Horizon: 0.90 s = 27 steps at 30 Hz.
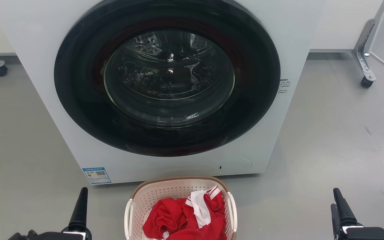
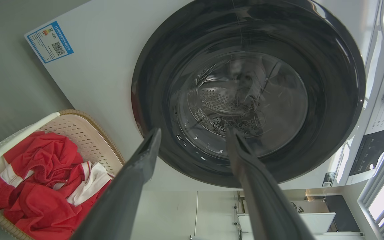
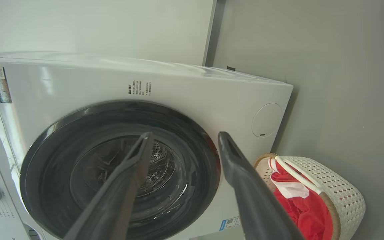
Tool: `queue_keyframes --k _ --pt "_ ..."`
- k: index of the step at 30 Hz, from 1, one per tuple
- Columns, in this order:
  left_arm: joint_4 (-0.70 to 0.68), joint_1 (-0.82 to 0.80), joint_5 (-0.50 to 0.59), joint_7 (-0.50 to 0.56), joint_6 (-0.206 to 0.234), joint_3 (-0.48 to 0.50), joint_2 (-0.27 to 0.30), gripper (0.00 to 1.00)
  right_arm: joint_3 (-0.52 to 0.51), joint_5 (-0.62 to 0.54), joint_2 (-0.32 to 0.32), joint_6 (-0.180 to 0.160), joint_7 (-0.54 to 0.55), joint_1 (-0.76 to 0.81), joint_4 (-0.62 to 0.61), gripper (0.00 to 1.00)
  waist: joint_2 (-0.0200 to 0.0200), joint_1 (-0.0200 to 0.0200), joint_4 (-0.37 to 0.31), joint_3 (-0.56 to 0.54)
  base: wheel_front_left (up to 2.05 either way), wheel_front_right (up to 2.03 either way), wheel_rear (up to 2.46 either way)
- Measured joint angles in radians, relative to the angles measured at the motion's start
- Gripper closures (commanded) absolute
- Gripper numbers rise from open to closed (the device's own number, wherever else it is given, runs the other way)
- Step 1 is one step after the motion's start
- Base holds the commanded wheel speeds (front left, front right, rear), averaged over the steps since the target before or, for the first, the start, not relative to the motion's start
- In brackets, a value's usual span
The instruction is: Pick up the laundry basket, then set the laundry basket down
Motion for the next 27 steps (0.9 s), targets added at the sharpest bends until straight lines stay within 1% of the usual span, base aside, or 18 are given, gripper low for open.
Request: queue_keyframes --k 7,13,20,27 --pt "-0.028 0.014 0.124 -0.026 0.026 -0.025 0.002 0.00 0.036 -0.121 0.000 -0.024 -0.026 -0.003 -0.016 0.00 0.0000 0.0000 0.000 0.001 0.00 0.00 0.00" --pt "-0.050 0.016 0.244 -0.046 0.044 -0.052 0.014 0.00 0.078 -0.240 -0.004 -0.036 -0.049 -0.007 -0.029 0.00 0.0000 0.0000 0.001 0.003 0.00 0.00 0.00" --pt "-0.075 0.019 0.410 -0.079 0.069 -0.085 0.034 0.00 0.127 -0.381 -0.015 -0.060 -0.079 -0.010 -0.038 0.00 0.0000 0.0000 0.001 0.003 0.00 0.00 0.00" --pt "-0.086 0.039 0.535 -0.105 0.088 -0.101 0.044 0.00 0.158 -0.498 -0.021 -0.078 -0.105 -0.016 -0.049 0.00 -0.0001 0.0000 0.001 0.001 0.00 0.00 0.00"
